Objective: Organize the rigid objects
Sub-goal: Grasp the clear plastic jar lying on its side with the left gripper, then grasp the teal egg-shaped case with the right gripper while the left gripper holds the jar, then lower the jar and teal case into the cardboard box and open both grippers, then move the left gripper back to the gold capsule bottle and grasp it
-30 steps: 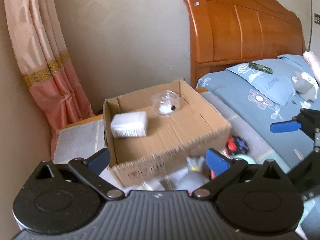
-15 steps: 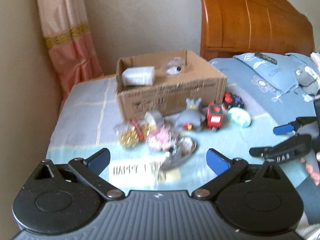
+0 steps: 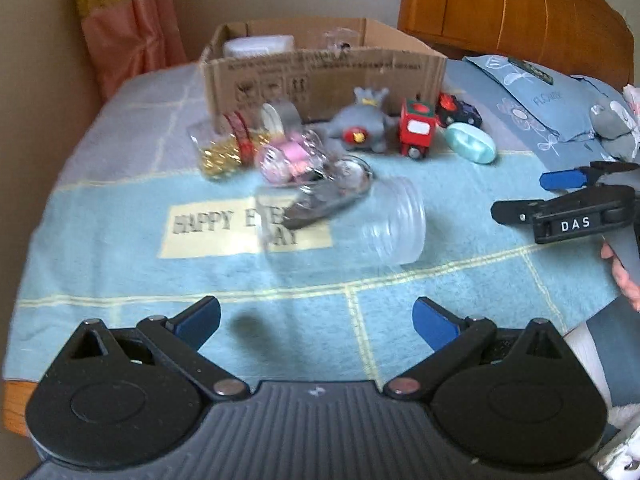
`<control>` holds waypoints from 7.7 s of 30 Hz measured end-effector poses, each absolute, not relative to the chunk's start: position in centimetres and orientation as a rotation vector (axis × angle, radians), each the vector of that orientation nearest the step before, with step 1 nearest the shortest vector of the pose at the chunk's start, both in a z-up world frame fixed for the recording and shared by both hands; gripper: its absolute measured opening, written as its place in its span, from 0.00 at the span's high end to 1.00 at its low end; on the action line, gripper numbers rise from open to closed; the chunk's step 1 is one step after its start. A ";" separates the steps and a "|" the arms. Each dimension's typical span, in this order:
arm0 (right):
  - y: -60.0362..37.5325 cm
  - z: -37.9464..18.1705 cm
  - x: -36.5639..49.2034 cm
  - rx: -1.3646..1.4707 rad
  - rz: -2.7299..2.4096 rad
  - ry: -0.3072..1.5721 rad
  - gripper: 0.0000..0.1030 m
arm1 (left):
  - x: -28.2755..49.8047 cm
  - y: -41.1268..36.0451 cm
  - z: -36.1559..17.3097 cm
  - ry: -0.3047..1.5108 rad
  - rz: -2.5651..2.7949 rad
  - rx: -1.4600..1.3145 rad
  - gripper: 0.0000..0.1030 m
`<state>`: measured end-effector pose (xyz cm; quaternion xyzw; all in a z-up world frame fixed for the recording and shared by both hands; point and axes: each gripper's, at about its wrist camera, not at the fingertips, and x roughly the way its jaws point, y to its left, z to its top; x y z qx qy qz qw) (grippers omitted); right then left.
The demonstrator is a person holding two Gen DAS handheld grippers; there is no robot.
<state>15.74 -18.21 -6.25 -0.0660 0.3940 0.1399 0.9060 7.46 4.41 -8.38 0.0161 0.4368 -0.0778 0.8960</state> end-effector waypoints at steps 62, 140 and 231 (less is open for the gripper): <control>-15.0 -6.3 22.0 -0.206 0.470 0.769 0.04 | 9.7 3.7 -8.5 0.780 0.002 0.014 0.12; -12.0 5.0 29.0 -0.245 0.531 0.660 0.03 | 29.4 4.0 3.4 0.731 -0.135 0.215 0.13; -15.2 -6.0 19.1 -0.195 0.439 0.767 0.00 | 21.4 8.2 -7.6 0.842 0.142 0.005 0.02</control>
